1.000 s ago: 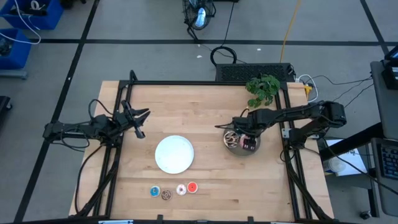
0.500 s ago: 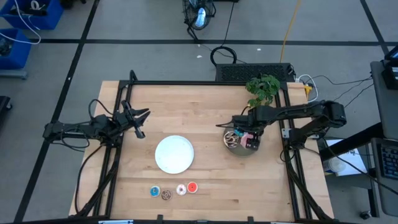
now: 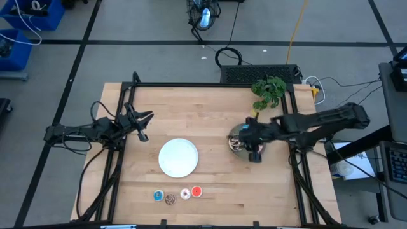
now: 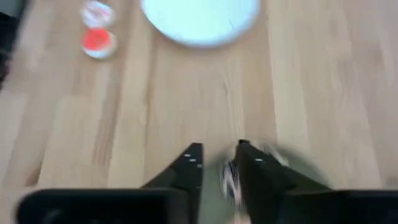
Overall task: Pick & Place donuts
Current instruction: Put the small blue donut on the white plate
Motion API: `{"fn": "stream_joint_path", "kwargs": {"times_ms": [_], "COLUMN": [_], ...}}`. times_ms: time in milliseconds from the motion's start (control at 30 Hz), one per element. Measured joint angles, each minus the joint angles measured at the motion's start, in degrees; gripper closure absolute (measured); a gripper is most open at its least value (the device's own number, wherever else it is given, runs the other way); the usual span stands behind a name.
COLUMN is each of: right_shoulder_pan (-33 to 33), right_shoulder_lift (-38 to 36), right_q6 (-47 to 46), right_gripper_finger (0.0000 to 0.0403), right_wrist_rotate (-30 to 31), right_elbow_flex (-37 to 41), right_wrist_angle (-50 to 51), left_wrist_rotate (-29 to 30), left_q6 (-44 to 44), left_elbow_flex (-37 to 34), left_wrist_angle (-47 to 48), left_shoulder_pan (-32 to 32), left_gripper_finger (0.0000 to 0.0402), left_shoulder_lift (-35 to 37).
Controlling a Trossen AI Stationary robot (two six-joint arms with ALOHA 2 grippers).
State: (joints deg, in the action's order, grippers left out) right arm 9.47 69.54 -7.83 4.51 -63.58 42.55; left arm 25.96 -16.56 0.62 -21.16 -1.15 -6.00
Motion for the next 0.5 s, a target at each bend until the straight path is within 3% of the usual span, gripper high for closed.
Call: {"fn": "stream_joint_path", "kwargs": {"times_ms": [167, 300, 500], "right_shoulder_pan": [2.8, 1.3, -0.7], "right_shoulder_lift": [-7.7, -16.7, -29.9], "right_q6": [7.7, 8.8, 10.1], "right_gripper_finger": [0.0393, 0.0388, 0.0400], "right_wrist_rotate": [1.3, 1.5, 1.4], "right_elbow_flex": [13.8, 25.2, 41.0], "right_wrist_angle": [-18.9, -26.9, -48.2], "left_wrist_rotate": [-0.5, -0.5, -0.5], "left_q6": [-2.2, -1.8, -6.5], "left_elbow_flex": [0.0, 0.0, 0.0], "left_wrist_angle": [0.0, 0.1, 0.5], "left_shoulder_pan": [0.0, 0.0, 0.0], "left_gripper_finger": [0.0339, 0.0339, 0.0339], "left_shoulder_lift": [0.0, 0.0, 0.0]}}
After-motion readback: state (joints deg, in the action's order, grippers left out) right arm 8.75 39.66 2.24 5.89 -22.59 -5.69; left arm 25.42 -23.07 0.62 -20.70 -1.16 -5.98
